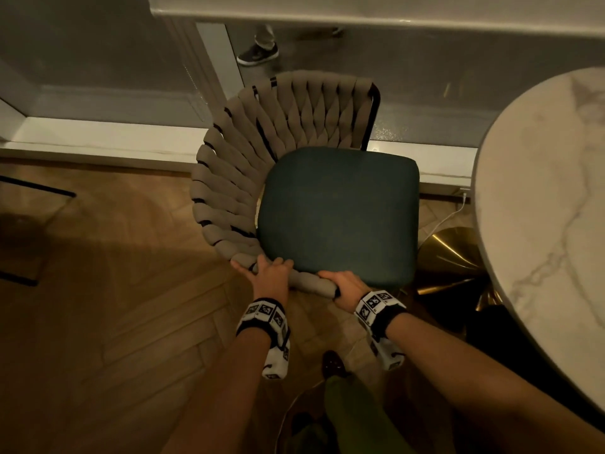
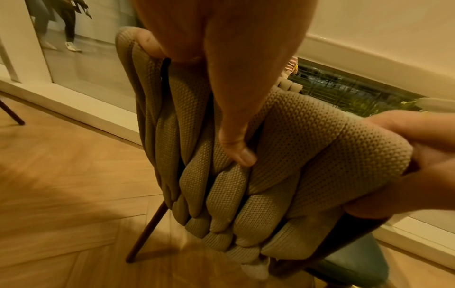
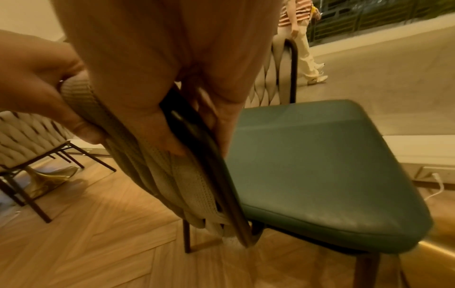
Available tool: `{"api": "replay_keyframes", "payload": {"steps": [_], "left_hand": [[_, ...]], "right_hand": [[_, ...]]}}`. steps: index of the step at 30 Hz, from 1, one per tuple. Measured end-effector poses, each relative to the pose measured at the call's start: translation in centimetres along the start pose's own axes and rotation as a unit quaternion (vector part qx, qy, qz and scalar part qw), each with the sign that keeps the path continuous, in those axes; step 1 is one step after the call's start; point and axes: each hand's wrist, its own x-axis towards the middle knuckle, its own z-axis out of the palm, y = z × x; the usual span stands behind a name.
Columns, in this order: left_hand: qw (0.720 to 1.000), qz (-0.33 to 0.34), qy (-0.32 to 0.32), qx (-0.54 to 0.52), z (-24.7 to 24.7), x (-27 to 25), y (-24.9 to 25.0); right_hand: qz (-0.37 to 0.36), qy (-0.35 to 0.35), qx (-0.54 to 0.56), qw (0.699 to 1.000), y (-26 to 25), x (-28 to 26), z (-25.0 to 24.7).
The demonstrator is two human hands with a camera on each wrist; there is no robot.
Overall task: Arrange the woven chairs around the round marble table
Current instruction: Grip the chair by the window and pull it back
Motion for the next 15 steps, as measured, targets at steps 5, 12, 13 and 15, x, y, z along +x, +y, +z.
{"api": "replay_keyframes", "payload": {"steps": [5, 12, 13, 15], "left_hand": [[1.000, -0.010, -0.003, -0.024, 0.3, -0.3, 1.5], [1.000, -0.014, -0.016, -0.020, 1.9, -2.3, 1.0], [1.000, -0.012, -0.018, -0.018, 2.2, -2.7, 0.9], [1.000, -0.011, -0.013, -0.006, 2.8, -3.6, 0.8]], "right_hand": [[0.015, 0.020, -0.041, 0.999, 0.6, -1.2, -0.9], [0.008, 0.012, -0.033, 0.999, 0.7, -3.0, 0.9], [0.010, 0.008, -0.035, 0.999, 0.8, -3.3, 1.2], [0.009, -0.001, -0.043, 0.999, 1.0, -4.0, 1.8]]}}
